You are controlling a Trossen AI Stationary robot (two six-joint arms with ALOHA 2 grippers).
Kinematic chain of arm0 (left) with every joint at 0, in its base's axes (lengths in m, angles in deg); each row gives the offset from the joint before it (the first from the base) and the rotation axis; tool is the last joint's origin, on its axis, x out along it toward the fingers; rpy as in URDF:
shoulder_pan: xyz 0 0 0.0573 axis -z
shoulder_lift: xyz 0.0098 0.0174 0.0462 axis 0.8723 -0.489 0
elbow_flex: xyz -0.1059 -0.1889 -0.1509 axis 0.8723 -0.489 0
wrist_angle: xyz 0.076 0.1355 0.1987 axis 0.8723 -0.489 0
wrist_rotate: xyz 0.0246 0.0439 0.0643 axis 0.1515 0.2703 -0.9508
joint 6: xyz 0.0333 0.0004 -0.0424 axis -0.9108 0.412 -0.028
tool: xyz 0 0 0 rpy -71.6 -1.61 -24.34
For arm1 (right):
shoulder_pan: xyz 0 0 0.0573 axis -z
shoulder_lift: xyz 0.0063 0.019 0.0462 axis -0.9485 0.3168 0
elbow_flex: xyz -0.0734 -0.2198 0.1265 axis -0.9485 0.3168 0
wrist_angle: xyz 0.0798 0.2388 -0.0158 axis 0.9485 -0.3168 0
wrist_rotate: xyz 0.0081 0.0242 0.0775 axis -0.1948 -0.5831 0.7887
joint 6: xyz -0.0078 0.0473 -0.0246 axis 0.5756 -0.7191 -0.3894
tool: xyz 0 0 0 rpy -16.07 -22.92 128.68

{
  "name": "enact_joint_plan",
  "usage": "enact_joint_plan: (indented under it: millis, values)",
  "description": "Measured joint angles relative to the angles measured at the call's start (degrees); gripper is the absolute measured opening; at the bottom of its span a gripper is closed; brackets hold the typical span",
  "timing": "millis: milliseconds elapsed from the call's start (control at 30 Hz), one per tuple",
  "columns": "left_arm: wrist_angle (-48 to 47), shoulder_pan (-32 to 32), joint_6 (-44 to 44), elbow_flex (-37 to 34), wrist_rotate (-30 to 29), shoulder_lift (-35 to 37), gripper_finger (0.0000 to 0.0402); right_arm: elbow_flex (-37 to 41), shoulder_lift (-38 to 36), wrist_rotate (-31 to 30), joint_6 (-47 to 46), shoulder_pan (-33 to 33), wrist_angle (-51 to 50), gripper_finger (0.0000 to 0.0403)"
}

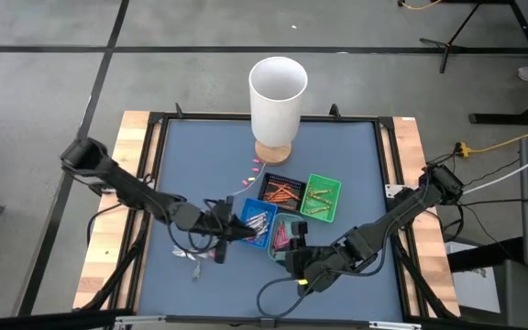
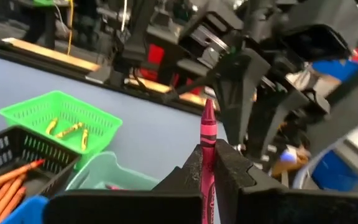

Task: Sort crayons
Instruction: Put the red crayon into the light green bin

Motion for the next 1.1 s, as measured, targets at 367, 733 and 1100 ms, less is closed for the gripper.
enact_joint_plan:
  millis: [367,733,1100]
  values:
    - [23.83,-3.37,0.21,1.49,-0.99,-18.75,0.0,-4.89,-3.84,-0.37,0.34,-2.43,-21.49,0.0128]
    - [21.09,-6.66,-4.22,14.39,-0.82,-30.73,0.0029,4.42,-22.21,-6.82,0.38,-3.83,-31.52,0.0128]
    - [19.58,-8.39,-3.87,16.39,-0.6,-32.64,0.0074,38.25,-56.59,-8.61,0.47,-0.89,-8.0,0.0128]
